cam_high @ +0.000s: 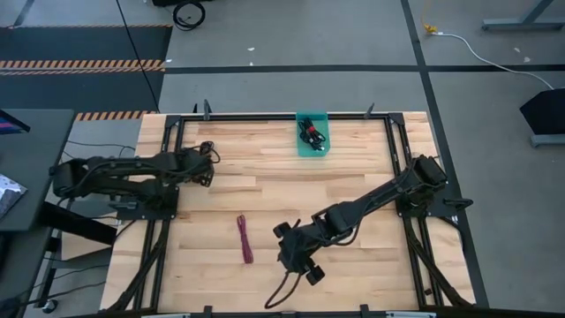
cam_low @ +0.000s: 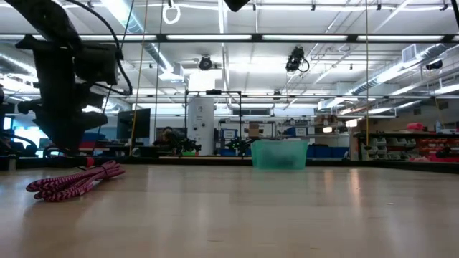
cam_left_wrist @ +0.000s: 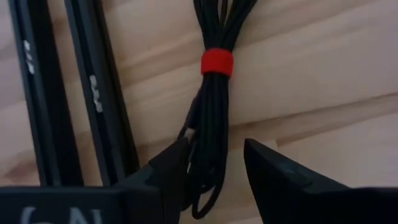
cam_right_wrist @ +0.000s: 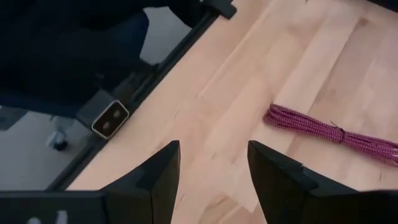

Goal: Pick and place USB-C Cables
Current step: Put the black charger cable into the green bin

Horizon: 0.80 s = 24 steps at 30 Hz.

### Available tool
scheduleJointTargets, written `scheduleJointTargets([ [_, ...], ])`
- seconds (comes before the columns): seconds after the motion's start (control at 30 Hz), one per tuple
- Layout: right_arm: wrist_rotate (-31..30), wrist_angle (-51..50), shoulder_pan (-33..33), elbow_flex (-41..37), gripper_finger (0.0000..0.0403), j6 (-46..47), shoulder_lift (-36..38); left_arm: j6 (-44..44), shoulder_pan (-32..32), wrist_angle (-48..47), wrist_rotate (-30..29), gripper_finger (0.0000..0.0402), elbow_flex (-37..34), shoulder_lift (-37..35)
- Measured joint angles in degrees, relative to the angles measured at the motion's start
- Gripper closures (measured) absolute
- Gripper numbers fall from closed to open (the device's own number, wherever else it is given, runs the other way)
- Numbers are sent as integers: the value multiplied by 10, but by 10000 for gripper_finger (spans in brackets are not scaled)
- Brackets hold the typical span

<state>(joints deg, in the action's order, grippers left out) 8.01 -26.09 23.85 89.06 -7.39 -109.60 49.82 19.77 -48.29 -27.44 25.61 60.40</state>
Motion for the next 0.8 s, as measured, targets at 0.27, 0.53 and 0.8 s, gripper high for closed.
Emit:
scheduleJointTargets([
  [0.27, 0, -15, -14, 0, 209, -15, 0, -15, 7, 0, 21, 209, 0, 31],
  [0.53, -2, -10, -25, 0, 209, 0, 0, -19, 6, 3, 17, 270, 0, 104],
  [0.8, 0, -10, -23, 0, 209, 19, 0, -64, 4, 58, 10, 344, 2, 142],
])
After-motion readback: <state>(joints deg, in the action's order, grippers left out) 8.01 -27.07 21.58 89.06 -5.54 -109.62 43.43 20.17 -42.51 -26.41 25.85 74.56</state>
